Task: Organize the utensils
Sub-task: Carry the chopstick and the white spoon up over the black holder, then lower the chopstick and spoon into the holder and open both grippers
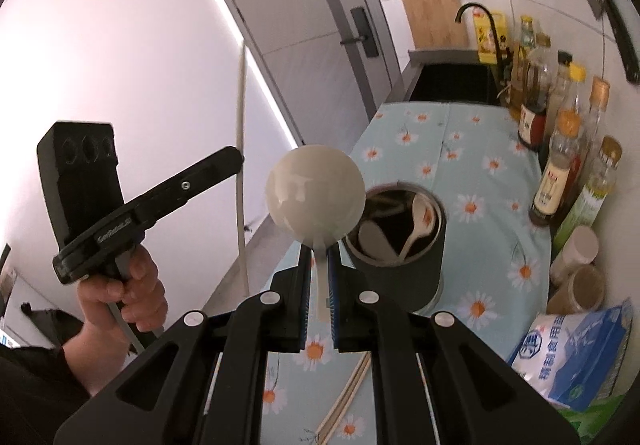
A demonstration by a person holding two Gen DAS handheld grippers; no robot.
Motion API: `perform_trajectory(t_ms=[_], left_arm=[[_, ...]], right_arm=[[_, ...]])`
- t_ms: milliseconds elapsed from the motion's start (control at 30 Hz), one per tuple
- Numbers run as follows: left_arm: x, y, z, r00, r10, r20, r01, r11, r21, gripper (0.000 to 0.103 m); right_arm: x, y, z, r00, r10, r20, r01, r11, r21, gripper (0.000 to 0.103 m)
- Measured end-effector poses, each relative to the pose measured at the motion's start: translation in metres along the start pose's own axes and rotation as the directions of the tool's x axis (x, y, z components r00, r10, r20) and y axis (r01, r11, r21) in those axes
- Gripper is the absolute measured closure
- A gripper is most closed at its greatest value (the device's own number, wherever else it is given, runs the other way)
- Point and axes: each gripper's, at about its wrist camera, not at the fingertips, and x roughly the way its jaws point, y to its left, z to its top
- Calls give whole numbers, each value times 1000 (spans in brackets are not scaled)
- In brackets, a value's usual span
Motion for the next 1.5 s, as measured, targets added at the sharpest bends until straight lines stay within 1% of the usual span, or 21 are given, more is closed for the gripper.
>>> perform_trajectory(t_ms=[67, 167, 400, 500, 733, 867, 933, 967, 1200, 1433, 1500], left_arm=[[2, -6, 8, 999, -2, 35, 1, 1000, 27, 100], [6, -9, 16, 997, -29, 73, 26, 999, 38, 100], [26, -4, 27, 992, -59, 115, 52, 997, 63, 100], [35, 2, 29, 988, -55, 141, 45, 997, 68, 100], [54, 17, 24, 985, -42, 167, 32, 997, 65, 100], [69, 27, 16, 987, -37, 156, 30, 999, 44, 100], [75, 30, 10, 988, -14, 154, 9, 999, 34, 99], [78, 32, 7, 989, -16, 149, 12, 1000, 28, 99], [102, 36, -21, 997, -6, 78, 3, 999, 34, 99], [107, 39, -42, 1000, -6, 13, 6, 1000, 24, 99], [110, 41, -46, 1000, 5, -14, -5, 1000, 19, 99]], right_arm=[[-4, 0, 8, 1000, -3, 20, 2, 1000, 2, 94], [-8, 0, 20, 999, -16, 47, 15, 1000, 5, 94], [-13, -4, 47, 994, -45, 97, 45, 999, 1, 94], [-11, -10, 57, 993, -62, 103, 61, 998, 5, 94], [1, -27, 65, 994, -62, 93, 60, 998, 27, 94], [15, -40, 63, 995, -72, 71, 69, 996, 50, 94], [24, -48, 60, 996, -71, 55, 67, 995, 71, 94], [29, -52, 57, 997, -69, 45, 65, 995, 81, 94], [58, -73, 37, 999, -45, -8, 46, 987, 151, 94], [69, -80, 28, 999, -35, -28, 39, 982, 186, 92], [72, -82, 26, 999, -29, -36, 36, 978, 203, 91]])
